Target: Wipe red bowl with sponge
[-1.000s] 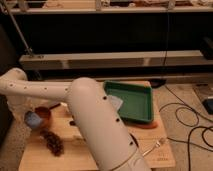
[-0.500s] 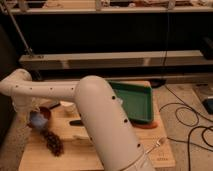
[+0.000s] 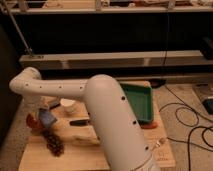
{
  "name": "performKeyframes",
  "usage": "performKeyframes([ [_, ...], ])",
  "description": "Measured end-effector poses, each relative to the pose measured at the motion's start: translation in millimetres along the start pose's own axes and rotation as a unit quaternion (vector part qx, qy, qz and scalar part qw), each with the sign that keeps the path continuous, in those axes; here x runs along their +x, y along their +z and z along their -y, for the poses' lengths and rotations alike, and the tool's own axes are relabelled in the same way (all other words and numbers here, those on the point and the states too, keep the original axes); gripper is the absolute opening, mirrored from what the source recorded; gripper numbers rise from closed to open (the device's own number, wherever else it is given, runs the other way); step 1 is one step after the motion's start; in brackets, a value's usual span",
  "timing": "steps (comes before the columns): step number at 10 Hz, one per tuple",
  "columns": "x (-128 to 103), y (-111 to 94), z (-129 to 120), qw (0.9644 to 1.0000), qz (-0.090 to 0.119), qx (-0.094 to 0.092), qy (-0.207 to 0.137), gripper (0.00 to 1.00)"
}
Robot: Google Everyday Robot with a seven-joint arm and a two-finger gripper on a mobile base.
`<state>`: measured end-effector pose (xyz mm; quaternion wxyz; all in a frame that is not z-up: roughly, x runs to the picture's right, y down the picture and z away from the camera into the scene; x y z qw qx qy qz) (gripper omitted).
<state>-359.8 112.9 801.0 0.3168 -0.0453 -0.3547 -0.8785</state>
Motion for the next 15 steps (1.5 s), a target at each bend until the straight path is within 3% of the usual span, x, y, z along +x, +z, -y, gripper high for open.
performKeyframes([
  [4,24,-2,-28,0.9999,-0.005,-0.006,0.009,0.0],
  [6,45,5,-26,1.0,-0.004,-0.003,0.002,0.0],
  [10,76,7,6,0.9991,-0.009,0.008,-0.04,0.0],
  [15,63,6,61,0.9951,-0.003,0.019,-0.097,0.0],
])
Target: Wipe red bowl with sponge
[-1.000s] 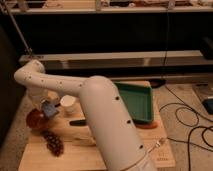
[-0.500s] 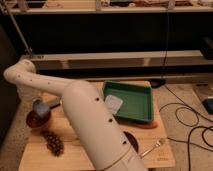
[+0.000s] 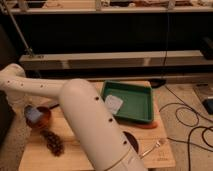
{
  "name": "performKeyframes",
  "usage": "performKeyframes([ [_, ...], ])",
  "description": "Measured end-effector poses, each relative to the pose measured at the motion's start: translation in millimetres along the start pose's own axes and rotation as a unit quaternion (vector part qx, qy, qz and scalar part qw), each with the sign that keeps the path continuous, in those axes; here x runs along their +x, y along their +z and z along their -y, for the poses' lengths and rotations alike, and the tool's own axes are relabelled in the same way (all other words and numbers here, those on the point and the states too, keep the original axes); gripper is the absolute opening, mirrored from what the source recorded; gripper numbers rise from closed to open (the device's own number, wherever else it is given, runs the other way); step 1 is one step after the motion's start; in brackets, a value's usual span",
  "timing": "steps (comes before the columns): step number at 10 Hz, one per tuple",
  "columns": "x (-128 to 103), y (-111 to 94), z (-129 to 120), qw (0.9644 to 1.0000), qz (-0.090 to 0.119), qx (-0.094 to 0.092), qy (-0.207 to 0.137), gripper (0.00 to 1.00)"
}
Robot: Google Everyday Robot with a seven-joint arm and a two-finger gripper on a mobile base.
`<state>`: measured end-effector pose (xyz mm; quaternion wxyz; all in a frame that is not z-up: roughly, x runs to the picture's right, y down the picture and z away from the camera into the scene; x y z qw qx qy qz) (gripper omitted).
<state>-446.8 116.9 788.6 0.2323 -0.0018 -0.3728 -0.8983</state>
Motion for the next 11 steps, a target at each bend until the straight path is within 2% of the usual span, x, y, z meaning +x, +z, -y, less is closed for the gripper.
performKeyframes([
  [3,-20,13,15,0.9998,0.018,0.005,-0.005,0.0],
  [5,-44,10,4,0.9997,0.021,0.001,0.013,0.0],
  [8,-72,-10,-20,0.9985,0.013,-0.019,0.049,0.0],
  [11,-66,-10,-30,0.9976,0.013,-0.028,0.063,0.0],
])
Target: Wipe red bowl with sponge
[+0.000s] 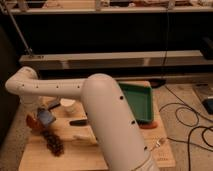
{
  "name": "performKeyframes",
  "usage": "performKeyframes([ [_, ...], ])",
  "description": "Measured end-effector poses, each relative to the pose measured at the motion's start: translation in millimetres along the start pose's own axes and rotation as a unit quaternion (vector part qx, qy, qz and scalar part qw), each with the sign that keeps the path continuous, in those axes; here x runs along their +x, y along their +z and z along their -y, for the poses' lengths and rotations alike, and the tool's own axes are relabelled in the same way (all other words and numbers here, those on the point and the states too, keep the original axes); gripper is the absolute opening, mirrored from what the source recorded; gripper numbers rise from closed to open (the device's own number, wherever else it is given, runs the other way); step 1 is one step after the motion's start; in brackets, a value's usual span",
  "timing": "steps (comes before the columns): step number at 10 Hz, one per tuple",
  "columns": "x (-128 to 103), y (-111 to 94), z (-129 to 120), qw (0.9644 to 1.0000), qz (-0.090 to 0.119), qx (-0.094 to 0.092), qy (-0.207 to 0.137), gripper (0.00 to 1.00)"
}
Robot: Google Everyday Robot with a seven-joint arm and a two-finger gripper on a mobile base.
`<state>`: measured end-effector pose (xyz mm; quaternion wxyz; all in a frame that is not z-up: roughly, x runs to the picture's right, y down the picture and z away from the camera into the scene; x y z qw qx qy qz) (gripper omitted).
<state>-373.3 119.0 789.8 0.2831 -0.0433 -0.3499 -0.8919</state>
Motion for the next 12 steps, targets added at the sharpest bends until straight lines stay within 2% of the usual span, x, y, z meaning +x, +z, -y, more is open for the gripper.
performKeyframes([
  [4,28,3,-34,0.9999,-0.005,-0.006,0.015,0.0],
  [6,43,3,-30,0.9999,-0.007,-0.005,0.006,0.0],
  [9,72,6,0,0.9994,-0.007,0.004,-0.033,0.0],
  [12,74,16,38,0.997,0.002,0.017,-0.075,0.0],
])
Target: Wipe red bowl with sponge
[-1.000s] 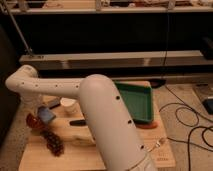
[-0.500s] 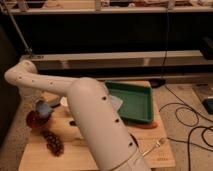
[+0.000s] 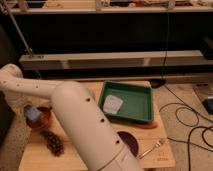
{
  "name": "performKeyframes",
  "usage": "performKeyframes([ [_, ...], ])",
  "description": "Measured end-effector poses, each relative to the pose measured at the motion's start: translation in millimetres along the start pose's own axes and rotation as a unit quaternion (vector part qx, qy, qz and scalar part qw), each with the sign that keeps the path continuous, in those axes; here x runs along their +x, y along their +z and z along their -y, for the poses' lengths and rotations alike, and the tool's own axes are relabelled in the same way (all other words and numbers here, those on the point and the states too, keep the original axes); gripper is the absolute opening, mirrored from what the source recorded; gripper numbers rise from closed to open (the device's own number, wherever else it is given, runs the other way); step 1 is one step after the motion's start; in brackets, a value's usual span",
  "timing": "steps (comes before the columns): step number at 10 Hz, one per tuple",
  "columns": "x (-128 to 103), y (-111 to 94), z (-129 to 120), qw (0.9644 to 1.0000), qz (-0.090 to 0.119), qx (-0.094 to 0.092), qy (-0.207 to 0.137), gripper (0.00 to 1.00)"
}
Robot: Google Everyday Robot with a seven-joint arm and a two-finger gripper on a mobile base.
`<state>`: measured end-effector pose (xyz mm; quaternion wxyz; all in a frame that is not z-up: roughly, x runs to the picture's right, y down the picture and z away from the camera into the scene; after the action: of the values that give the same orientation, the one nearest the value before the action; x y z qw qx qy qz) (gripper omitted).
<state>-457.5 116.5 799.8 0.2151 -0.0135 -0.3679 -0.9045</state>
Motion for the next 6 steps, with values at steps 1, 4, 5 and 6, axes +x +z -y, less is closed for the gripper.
performKeyframes([
  [1,-2,1,7,1.0,-0.001,0.003,-0.007,0.0],
  [4,-25,1,17,0.9999,-0.002,0.013,-0.007,0.0],
  [5,-38,0,15,0.9999,-0.003,0.014,0.0,0.0],
  [6,-49,-2,11,0.9999,-0.004,0.013,0.009,0.0],
])
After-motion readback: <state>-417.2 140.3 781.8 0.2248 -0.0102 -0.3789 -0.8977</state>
